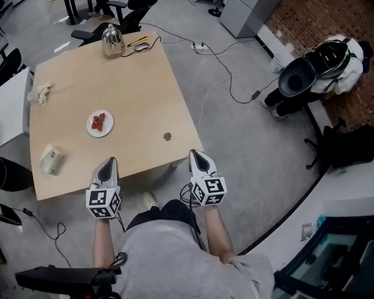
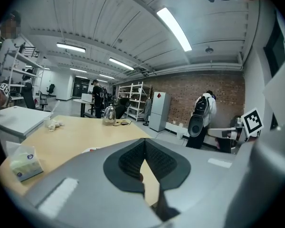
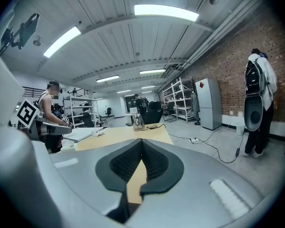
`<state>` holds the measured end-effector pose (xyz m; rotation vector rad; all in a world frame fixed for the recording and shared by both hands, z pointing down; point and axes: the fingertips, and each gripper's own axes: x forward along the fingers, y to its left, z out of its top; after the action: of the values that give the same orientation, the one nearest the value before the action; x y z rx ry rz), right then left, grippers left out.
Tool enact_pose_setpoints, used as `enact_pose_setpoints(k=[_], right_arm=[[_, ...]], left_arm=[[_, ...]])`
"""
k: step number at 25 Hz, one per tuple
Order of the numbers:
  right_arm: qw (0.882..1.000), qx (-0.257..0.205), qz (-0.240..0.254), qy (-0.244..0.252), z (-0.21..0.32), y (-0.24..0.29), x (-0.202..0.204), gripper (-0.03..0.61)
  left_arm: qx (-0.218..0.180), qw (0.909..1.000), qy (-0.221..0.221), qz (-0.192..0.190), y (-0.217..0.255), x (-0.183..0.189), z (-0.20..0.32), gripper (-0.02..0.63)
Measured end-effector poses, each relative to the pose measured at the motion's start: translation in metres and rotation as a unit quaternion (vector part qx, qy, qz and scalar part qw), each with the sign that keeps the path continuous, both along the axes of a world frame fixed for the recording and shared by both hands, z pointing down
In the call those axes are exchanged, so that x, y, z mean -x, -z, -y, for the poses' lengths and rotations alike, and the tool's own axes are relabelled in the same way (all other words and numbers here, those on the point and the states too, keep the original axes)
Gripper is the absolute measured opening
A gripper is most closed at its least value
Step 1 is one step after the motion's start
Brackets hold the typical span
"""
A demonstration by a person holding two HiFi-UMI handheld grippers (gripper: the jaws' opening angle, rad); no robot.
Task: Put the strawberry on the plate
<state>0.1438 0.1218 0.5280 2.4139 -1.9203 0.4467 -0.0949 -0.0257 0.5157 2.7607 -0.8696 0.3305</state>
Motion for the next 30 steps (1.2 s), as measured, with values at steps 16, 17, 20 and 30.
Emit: enact_pose_setpoints(k=[16,17,20,30], right_arm=[[0.998,0.043,0.011,0.033,0.048,-0.038,-0.022,0.007],[0.998,0.047,0.013,0.037,0.052,-0.043,-0.024,0.007],[0.997,0.061,0.027,0.047,0.065,-0.059,-0.032,0.007],[0.987,0.121,0.051,0.090,0.100,-0.111,-0.045,0.007]], left_arm=[[0.029,0.9991,0.019,0.022,-0.024,-0.017,0.024,0.018],[0.033,0.9990,0.022,0.024,-0.027,-0.019,0.026,0.018],[0.044,0.9983,0.028,0.026,-0.036,-0.025,0.031,0.018],[0.081,0.9942,0.040,0.058,-0.067,-0.043,0.038,0.018]])
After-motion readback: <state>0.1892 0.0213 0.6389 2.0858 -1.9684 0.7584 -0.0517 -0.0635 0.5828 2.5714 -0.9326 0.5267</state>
